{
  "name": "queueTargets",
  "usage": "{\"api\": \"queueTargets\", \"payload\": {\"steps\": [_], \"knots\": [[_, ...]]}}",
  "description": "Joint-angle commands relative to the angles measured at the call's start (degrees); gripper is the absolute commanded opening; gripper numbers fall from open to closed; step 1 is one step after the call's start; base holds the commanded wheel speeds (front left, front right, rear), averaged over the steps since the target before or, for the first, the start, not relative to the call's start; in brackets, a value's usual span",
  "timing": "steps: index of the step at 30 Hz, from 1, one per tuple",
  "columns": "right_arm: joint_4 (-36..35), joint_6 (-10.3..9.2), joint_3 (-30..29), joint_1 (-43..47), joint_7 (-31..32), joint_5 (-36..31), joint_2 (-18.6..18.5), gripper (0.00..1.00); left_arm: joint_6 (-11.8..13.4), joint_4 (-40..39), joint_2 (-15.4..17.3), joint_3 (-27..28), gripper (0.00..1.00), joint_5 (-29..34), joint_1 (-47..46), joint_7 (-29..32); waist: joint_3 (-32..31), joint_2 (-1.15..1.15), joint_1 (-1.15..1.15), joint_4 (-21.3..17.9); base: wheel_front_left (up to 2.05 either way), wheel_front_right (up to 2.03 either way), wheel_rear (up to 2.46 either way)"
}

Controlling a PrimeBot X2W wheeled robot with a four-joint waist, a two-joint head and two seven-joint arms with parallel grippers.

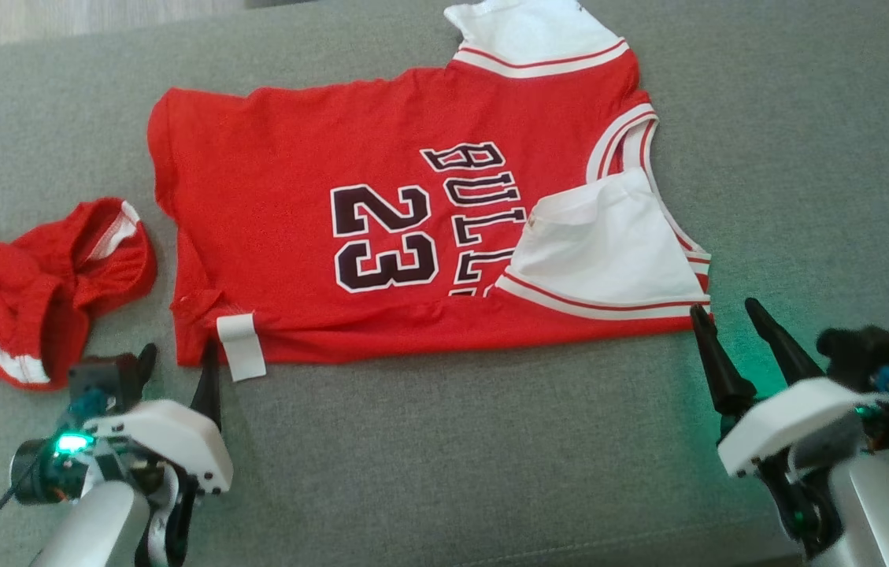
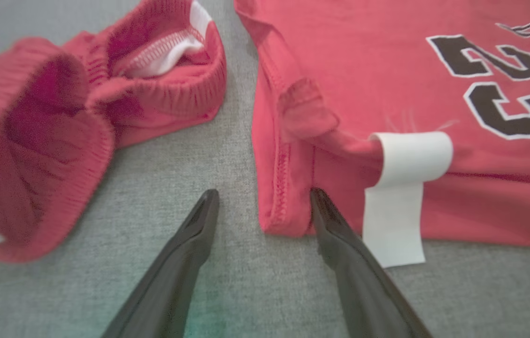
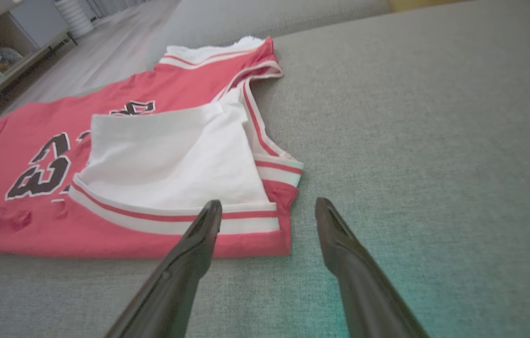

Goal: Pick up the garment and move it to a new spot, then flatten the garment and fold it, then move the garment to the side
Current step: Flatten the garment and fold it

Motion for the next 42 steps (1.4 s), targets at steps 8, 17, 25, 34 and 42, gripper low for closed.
{"api": "queueTargets", "payload": {"steps": [8, 17, 25, 34, 42], "knots": [[8.4, -0.04, 5.7, -7.8, 4.7, 5.3, -1.9, 1.0, -3.5, 3.4, 0.0, -0.1, 0.44, -4.2, -4.2, 9.1, 1.5, 0.0, -0.01, 0.4, 0.0, 0.0, 0.0], [11.5, -0.04, 7.6, -10.5, 6.6, 10.2, -3.8, 0.0, -3.3, -5.0, 0.6, 1.0, 0.0, -5.0, -2.7, 7.8, 1.8, 0.0, -0.01, 1.4, 0.0, 0.0, 0.0], [1.9, -0.04, 3.1, -5.1, 8.3, 13.2, -5.8, 0.0, 2.1, -20.3, 3.7, 4.1, 0.0, -4.4, 3.2, 7.2, 0.6, 0.0, -0.01, 2.8, 0.0, 0.0, 0.0], [-11.5, -0.04, -4.2, 7.7, 16.9, 11.4, -3.1, 0.0, 5.0, -27.3, 5.5, 5.8, 0.0, -7.7, 10.9, 11.1, -1.4, 0.0, -0.01, 2.8, 0.0, 0.0, 0.0], [-15.0, -0.04, -6.5, 17.7, 21.8, 8.5, 2.8, 0.0, 4.8, -22.7, 3.2, 6.8, 0.0, -12.8, 19.2, 9.9, -3.6, 0.0, -0.01, 2.0, 0.0, 0.0, 0.0]]}}
